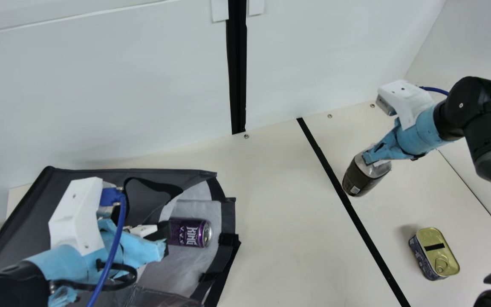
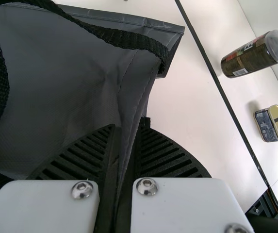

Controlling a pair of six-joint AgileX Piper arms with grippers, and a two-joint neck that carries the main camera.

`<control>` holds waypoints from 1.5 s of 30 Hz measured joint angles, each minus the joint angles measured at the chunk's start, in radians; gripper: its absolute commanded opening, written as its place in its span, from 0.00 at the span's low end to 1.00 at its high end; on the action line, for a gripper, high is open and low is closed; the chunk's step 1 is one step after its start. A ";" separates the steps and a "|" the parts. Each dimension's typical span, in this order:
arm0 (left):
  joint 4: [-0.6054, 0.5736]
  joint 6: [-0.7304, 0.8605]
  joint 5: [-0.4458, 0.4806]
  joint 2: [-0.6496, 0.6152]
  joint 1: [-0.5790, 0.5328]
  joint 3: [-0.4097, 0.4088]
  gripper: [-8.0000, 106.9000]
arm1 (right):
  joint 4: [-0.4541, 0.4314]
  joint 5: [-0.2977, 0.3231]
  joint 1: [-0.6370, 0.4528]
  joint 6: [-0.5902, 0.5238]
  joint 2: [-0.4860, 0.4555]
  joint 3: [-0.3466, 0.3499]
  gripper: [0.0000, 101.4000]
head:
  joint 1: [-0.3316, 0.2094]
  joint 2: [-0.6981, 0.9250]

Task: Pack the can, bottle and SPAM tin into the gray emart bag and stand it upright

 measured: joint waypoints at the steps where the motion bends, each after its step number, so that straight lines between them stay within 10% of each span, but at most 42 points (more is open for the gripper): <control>1: 0.000 0.000 0.000 0.000 0.000 0.000 0.00 | 0.002 0.000 0.008 -0.008 -0.006 0.005 0.00 | 0.000 0.002; 45: 0.000 0.000 0.000 0.000 0.000 0.000 0.00 | 0.144 -0.001 0.273 -0.450 -0.205 0.217 0.00 | 0.000 0.002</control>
